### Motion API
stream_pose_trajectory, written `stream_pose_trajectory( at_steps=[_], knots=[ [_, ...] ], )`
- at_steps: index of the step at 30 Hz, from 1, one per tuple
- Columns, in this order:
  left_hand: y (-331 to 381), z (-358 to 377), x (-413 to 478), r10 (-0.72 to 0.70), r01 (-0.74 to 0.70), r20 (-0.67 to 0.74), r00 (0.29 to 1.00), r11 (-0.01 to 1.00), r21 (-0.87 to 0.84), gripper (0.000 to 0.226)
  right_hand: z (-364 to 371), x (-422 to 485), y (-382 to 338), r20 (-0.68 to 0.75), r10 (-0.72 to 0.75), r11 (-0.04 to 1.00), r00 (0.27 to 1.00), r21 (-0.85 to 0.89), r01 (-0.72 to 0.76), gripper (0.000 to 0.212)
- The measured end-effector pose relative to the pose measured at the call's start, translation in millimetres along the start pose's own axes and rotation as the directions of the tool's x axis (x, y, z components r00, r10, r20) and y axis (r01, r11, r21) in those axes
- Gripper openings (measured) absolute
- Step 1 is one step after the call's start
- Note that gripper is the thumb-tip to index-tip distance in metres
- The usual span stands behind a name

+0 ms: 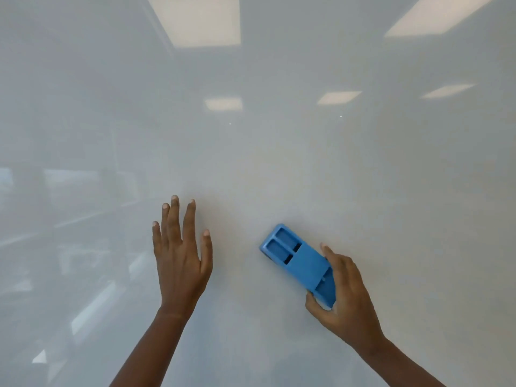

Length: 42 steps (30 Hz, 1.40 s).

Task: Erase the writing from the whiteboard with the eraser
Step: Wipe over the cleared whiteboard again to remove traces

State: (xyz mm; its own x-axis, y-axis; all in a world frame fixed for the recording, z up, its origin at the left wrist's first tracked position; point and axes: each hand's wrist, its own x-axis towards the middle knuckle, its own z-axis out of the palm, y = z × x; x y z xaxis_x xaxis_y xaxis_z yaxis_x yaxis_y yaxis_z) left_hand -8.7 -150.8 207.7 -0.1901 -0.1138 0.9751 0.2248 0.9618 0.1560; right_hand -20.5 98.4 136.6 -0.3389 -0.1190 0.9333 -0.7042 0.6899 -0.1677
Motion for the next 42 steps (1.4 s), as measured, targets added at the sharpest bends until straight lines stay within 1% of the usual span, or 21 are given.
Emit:
stream_pose_trajectory(
  at_steps=[2,3,5,7,9,12,14,16,19,21,23,28,34,38,41,42],
  knots=[
    [3.4,4.7,-9.1,-0.005,0.005,0.006,1.000,1.000,0.020,0.053,-7.9,-7.6,6.4,-0.077,0.170,0.985,0.982,0.057,-0.166,0.085],
    [6.5,7.1,-14.1,-0.012,0.012,0.015,1.000,1.000,0.024,0.053,-11.5,-11.7,9.5,-0.112,0.258,0.964,0.960,0.097,-0.248,0.080],
    [14.6,12.0,-26.6,-0.027,0.026,0.041,0.999,0.999,0.030,0.055,-18.0,-23.6,15.7,-0.163,0.427,0.899,0.889,0.182,-0.399,0.070],
    [23.1,16.7,-39.9,-0.030,0.027,0.074,0.997,0.999,0.034,0.056,-21.1,-39.3,23.7,-0.205,0.567,0.819,0.798,0.240,-0.521,0.063],
    [29.6,21.4,-51.8,-0.010,0.006,0.101,0.995,0.999,0.040,0.057,-22.7,-55.7,35.0,-0.233,0.703,0.709,0.672,0.305,-0.635,0.058],
    [34.2,27.5,-62.7,0.007,-0.011,0.114,0.993,0.999,0.036,0.058,-22.8,-79.4,59.0,-0.215,0.880,0.475,0.425,0.440,-0.762,0.048],
    [36.0,31.3,-69.6,0.004,-0.007,0.124,0.992,1.000,0.027,0.058,-23.2,-99.3,74.5,-0.199,0.943,0.330,0.267,0.459,-0.825,0.049],
    [38.0,34.8,-76.6,-0.002,-0.001,0.126,0.992,1.000,0.020,0.058,-25.1,-121.5,84.4,-0.184,0.975,0.191,0.122,0.428,-0.883,0.056],
    [41.2,40.1,-87.6,-0.003,0.000,0.141,0.990,1.000,0.019,0.059,-27.6,-152.9,97.3,-0.165,0.981,-0.033,-0.105,0.388,-0.921,0.065],
    [42.1,41.5,-91.8,0.006,-0.010,0.137,0.991,1.000,0.026,0.059,-28.3,-170.2,102.3,-0.131,0.968,-0.158,-0.214,0.345,-0.925,0.070],
    [43.4,43.8,-95.2,0.014,-0.018,0.145,0.989,1.000,0.025,0.058,-27.4,-185.5,107.2,-0.110,0.949,-0.250,-0.295,0.309,-0.918,0.073],
    [45.5,47.0,-102.7,0.033,-0.037,0.160,0.987,0.999,0.019,0.058,-22.4,-209.6,114.2,-0.102,0.908,-0.368,-0.405,0.262,-0.892,0.075],
    [42.8,48.7,-110.5,0.039,-0.043,0.169,0.985,0.999,0.016,0.059,-9.0,-224.2,123.5,-0.096,0.890,-0.410,-0.445,0.255,-0.876,0.076],
    [38.7,49.4,-112.3,0.057,-0.060,0.163,0.985,0.998,0.014,0.058,1.9,-230.7,125.3,-0.123,0.892,-0.402,-0.435,0.224,-0.888,0.082],
    [36.4,50.4,-113.0,0.069,-0.072,0.156,0.985,0.997,0.013,0.057,9.9,-235.2,121.8,-0.143,0.914,-0.366,-0.380,0.119,-0.923,0.095],
    [35.3,50.7,-113.3,0.073,-0.075,0.156,0.985,0.997,0.011,0.056,12.6,-236.6,120.8,-0.152,0.921,-0.347,-0.358,0.091,-0.933,0.095]
  ],
)
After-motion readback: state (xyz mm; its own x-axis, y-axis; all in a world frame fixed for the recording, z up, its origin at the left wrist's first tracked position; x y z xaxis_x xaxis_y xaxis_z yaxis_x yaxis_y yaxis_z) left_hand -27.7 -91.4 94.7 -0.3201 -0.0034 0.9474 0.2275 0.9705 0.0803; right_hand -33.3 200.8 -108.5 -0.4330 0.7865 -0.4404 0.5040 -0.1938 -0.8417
